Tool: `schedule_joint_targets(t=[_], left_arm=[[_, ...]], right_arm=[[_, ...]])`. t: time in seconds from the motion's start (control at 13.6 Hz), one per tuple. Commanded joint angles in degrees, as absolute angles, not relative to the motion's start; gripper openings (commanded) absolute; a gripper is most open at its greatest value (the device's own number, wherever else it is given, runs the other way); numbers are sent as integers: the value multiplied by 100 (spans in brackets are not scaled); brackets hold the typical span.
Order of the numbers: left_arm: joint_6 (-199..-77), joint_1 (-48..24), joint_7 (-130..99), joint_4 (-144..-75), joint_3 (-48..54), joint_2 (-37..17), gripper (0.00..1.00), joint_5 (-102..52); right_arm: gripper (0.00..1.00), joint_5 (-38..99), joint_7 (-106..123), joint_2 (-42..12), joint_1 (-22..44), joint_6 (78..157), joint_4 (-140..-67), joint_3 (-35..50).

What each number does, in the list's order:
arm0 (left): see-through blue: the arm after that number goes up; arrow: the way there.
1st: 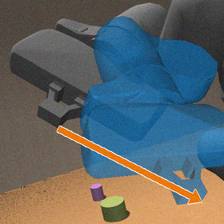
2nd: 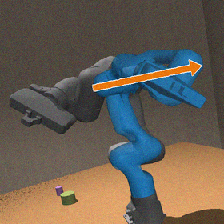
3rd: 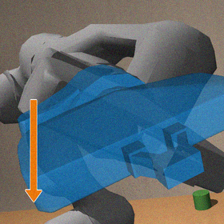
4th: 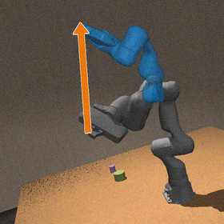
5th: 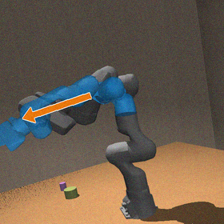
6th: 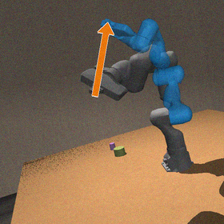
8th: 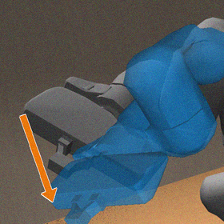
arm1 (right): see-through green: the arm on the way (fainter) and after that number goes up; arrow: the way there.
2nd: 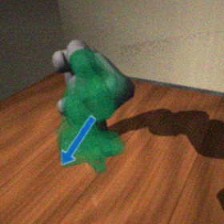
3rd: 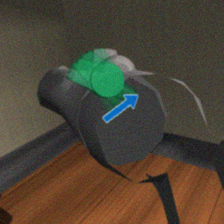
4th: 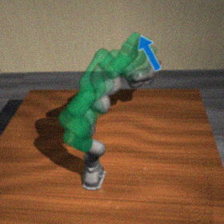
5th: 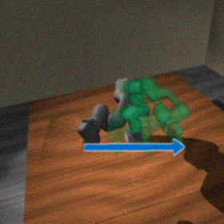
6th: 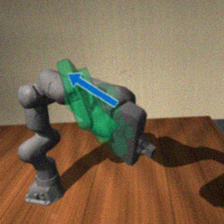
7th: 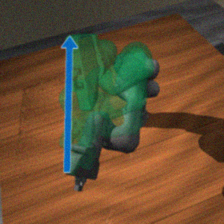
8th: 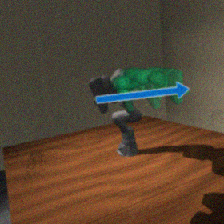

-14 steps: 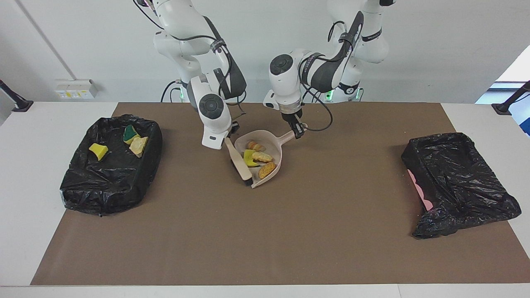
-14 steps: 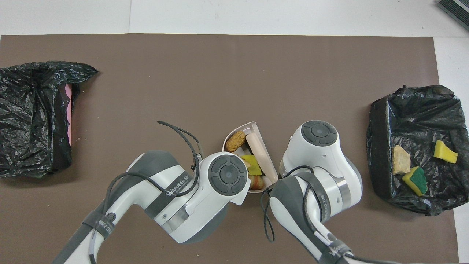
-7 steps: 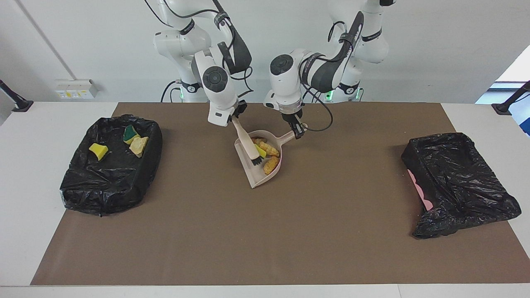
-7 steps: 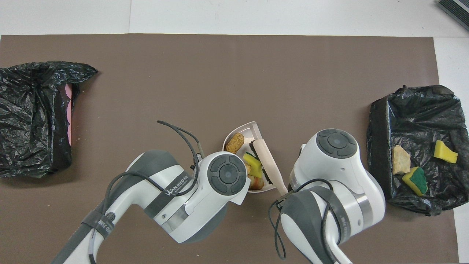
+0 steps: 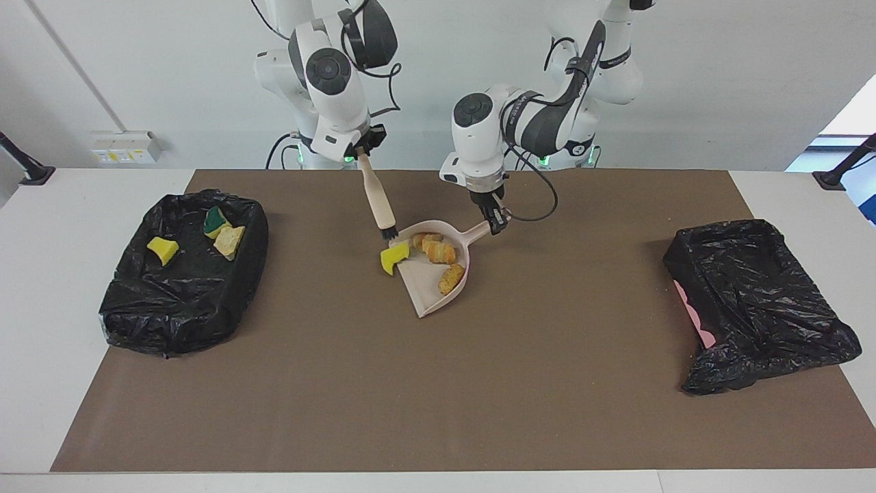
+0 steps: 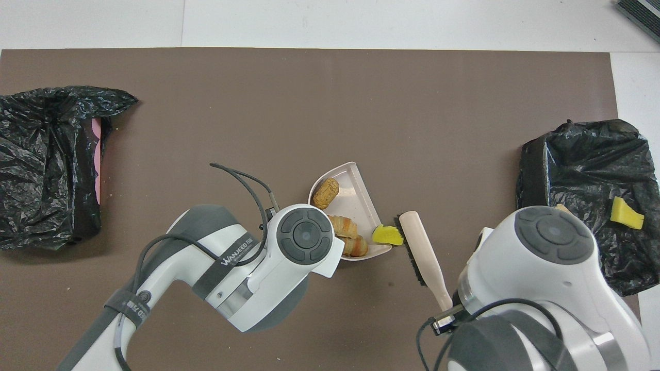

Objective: Sweep and dump trash in bin
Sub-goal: 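Sweep the yellow sponge into the dustpan held by the left gripper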

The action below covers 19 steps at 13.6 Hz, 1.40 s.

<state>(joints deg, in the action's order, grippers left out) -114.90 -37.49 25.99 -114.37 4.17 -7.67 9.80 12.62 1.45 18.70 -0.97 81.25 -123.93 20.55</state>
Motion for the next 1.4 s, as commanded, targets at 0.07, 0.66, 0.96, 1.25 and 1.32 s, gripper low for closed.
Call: schedule_joint_targets(t=[0.07,0.66,0.96,1.25,1.32], left_arm=[[-11865,-3569,2663,-11689,431,-668,0,993],[-11997,-3551,3146,-11926,431,-589,0,993],[-11909,-3560,3138,-11935,431,-554,0,993],[-11909,-3568,3138,-11936,431,-545,0,993],[-11927,-3551,3173,-11936,431,-554,0,993]], right_arm=[[0,1213,332,2083,-420,8514,-12647,2101],[0,298,353,598,-327,10324,-13156,2162],[0,1314,71,501,113,10775,-13315,2162],[0,1960,-500,440,553,10723,-13053,2162],[0,1960,-457,448,536,10636,-13026,2145]])
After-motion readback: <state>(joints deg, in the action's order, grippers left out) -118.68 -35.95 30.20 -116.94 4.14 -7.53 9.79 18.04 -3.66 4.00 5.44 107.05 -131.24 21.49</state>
